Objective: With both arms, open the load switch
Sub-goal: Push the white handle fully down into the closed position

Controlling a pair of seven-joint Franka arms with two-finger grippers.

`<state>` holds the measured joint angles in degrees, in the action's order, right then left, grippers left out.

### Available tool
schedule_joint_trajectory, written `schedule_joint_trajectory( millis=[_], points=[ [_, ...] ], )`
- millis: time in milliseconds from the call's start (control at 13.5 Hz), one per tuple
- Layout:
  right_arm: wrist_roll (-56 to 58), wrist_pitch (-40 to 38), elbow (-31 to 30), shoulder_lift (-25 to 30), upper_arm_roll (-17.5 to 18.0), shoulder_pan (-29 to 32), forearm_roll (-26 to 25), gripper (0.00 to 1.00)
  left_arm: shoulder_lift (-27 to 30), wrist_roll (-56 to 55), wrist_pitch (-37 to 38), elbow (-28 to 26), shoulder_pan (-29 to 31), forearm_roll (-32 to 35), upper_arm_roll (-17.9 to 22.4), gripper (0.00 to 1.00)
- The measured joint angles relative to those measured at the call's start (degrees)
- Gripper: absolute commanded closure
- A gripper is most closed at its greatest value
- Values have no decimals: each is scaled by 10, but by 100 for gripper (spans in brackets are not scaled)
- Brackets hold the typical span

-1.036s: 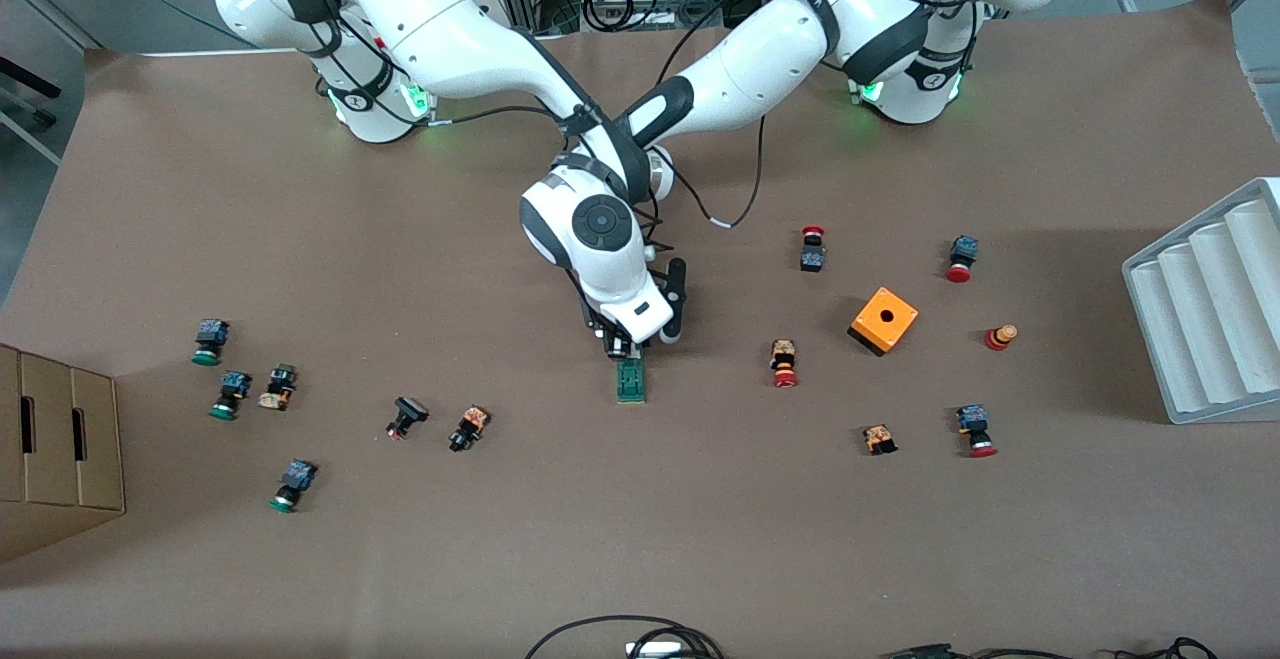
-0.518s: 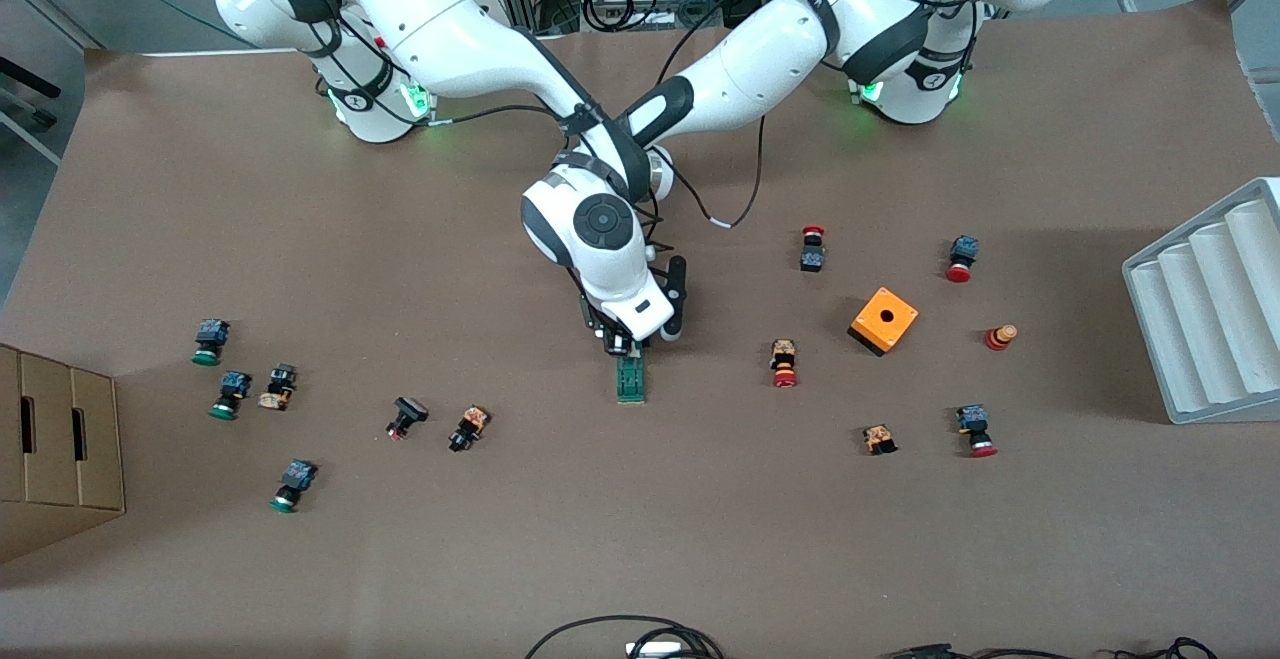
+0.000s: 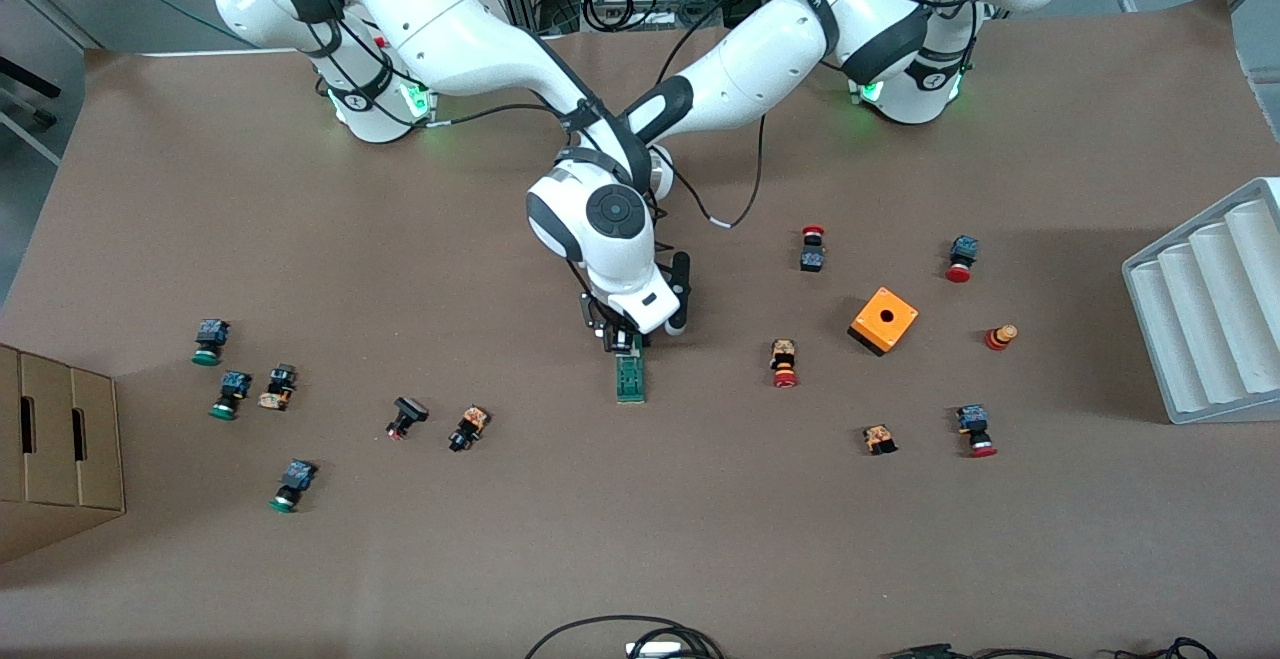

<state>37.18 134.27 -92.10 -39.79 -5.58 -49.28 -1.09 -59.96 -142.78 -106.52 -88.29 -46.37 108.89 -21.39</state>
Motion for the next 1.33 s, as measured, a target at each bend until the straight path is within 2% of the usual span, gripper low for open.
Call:
schedule_joint_trajectory(
  millis=[370,1332],
  points=[
    [0,0,0,0,0,0,0,57,0,0,0,0,0,0,0,27],
    [-2,0,-3,0,0,0,0,60,-1,0,3,0,-1,0,0,27]
  ],
)
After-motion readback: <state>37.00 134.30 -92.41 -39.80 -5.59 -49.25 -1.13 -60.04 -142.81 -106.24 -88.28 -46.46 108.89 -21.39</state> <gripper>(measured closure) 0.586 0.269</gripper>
